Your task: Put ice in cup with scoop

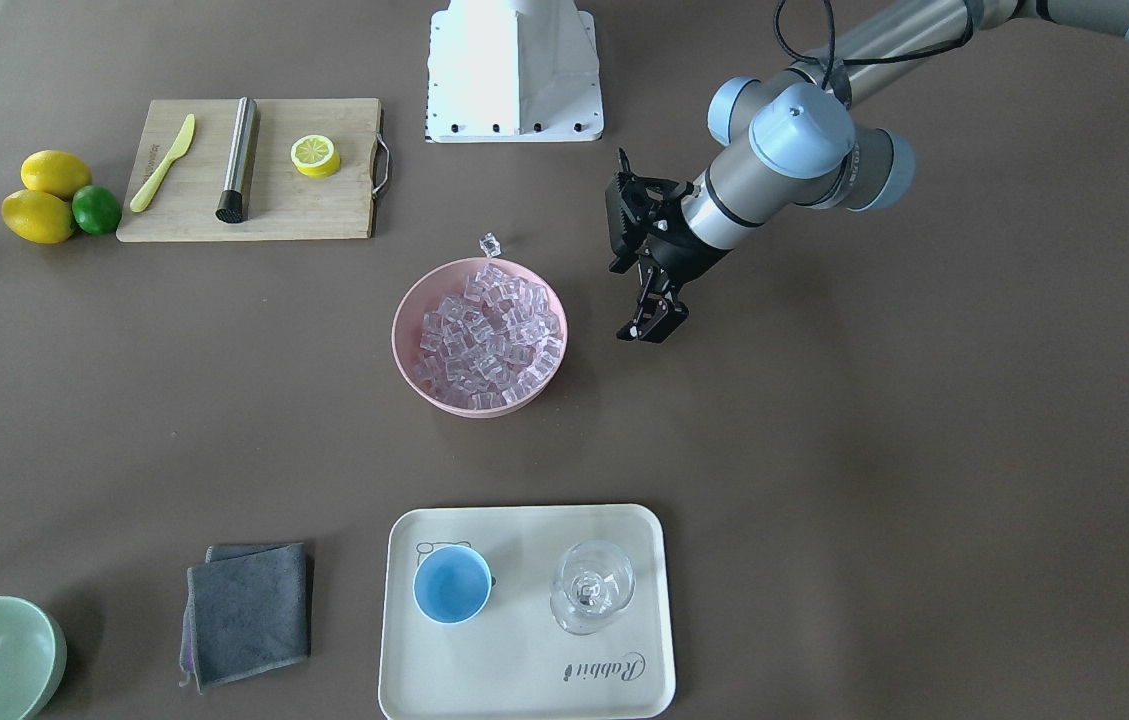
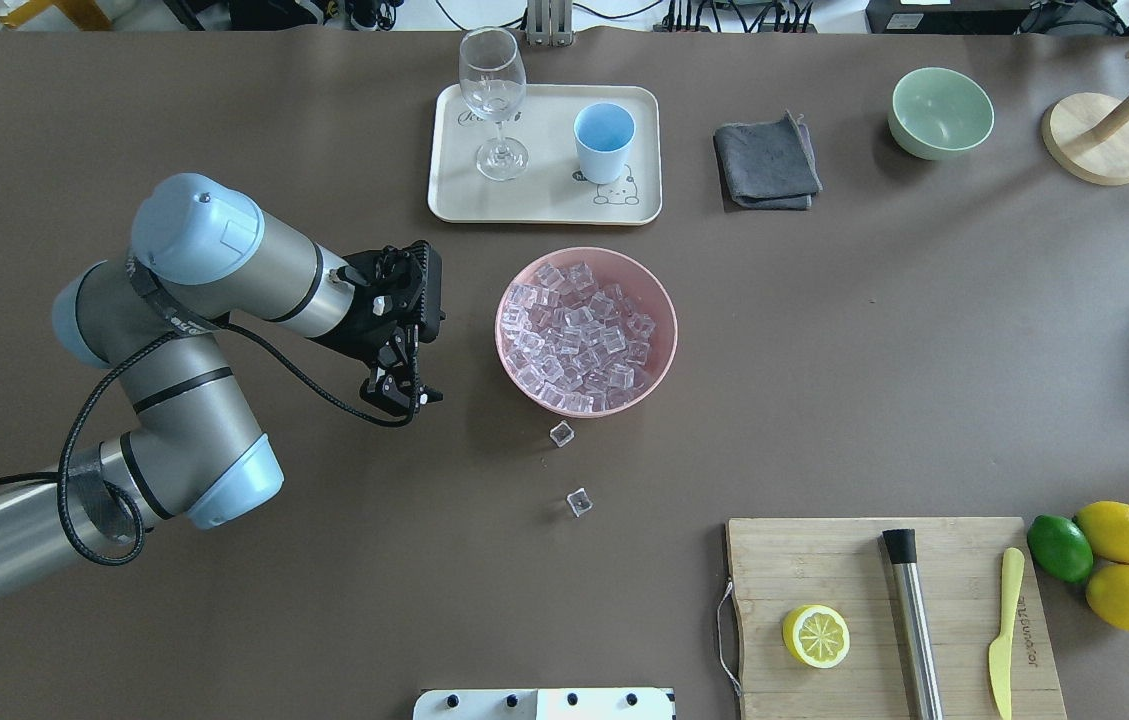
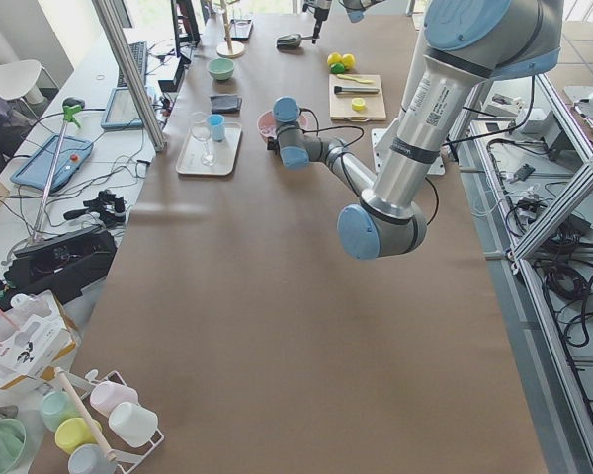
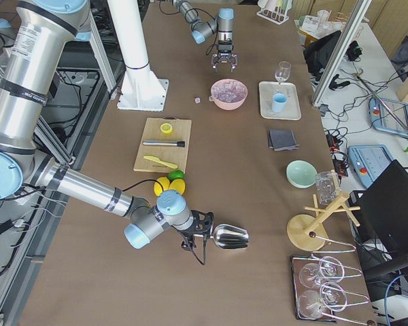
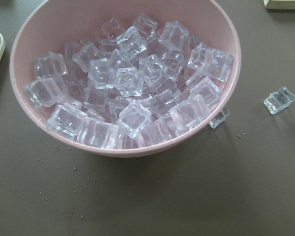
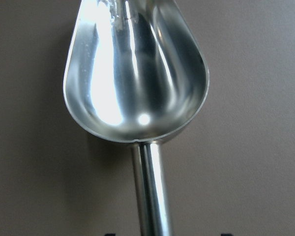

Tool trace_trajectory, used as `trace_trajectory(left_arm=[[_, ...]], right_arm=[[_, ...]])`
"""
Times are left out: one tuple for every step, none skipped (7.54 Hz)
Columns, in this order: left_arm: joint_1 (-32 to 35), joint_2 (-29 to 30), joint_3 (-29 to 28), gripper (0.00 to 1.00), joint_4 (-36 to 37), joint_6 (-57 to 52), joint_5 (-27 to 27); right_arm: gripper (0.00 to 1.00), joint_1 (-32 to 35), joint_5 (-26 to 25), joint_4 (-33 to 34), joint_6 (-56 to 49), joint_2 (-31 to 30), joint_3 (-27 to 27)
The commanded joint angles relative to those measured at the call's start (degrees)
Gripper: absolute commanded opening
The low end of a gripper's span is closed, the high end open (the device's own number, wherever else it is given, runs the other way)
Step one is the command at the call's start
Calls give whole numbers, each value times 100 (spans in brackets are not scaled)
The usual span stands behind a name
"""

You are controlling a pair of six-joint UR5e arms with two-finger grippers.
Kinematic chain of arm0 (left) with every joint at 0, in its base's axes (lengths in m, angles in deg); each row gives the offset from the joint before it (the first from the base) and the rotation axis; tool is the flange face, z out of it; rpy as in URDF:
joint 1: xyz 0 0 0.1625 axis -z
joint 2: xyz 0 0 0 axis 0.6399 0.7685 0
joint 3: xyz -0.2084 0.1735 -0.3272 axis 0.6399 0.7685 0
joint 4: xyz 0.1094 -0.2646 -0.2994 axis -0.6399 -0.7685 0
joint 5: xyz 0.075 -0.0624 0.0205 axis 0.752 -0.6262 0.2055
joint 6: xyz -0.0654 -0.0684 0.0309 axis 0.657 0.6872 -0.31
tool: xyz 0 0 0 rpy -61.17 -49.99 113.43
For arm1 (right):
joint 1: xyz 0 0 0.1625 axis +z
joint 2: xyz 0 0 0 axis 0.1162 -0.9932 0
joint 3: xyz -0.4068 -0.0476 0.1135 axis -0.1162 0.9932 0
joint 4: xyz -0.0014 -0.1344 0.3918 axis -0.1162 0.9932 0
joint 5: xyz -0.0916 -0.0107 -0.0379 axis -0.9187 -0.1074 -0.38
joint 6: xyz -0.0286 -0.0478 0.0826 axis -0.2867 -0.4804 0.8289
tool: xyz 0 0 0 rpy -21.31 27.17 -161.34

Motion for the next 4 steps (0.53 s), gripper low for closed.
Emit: trace_trajectory(left_arm=[[-29, 318, -401, 99, 20, 5, 12], [-38, 520, -647, 99, 20, 5, 20], [-47, 678, -876, 99, 20, 14, 29], [-47, 871, -1104, 99, 20, 14, 38]], right_arm=[[28, -27, 1, 0, -3, -1, -17], [0, -27, 10, 0, -12, -1, -26], [0, -27, 27, 0, -47, -1, -52], [0, -18, 88, 9, -212, 17, -113]])
